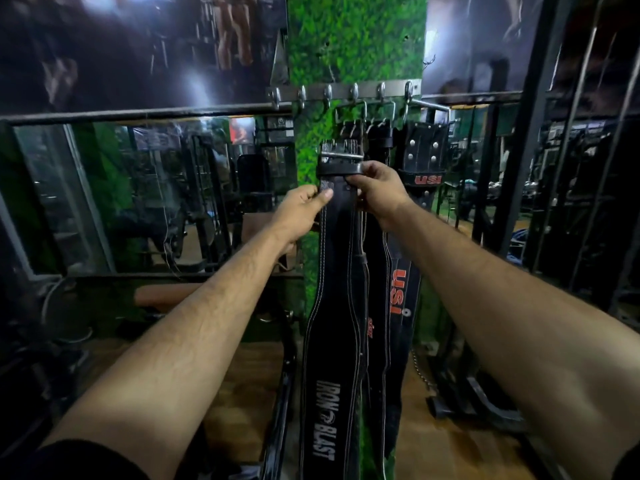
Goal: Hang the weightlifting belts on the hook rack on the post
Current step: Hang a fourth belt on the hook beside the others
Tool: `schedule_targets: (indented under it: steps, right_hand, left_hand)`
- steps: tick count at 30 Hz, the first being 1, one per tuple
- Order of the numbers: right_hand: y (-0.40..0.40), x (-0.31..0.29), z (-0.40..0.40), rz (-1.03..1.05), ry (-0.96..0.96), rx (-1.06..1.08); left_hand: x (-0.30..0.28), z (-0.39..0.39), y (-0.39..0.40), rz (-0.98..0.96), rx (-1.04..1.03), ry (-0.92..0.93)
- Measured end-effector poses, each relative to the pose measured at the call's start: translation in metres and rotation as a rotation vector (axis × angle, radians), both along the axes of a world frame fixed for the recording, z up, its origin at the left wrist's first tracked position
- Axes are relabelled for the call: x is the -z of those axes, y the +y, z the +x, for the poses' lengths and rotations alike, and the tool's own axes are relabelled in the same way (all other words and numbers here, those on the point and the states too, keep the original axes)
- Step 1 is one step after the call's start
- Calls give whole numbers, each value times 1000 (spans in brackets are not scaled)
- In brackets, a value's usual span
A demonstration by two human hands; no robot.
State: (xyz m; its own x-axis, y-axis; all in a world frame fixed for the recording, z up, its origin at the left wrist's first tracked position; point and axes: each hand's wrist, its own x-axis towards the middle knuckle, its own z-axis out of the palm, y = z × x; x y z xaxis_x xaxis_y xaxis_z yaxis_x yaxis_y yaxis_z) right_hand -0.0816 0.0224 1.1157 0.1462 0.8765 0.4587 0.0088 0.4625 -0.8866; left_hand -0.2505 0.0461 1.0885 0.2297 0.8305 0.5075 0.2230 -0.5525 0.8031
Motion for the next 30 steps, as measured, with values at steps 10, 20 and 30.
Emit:
schedule_targets:
  steps: [10,20,30]
  right_hand:
    - [17,-54,-16,275,-147,221]
    - [19,-98,-11,522,173,163]
    - [44,-78,21,432,308,142]
  left_hand:
    - [-56,11,17,193,42,-75]
    - [17,63,4,-80,185,-417]
    - [91,30,15,-302,38,177]
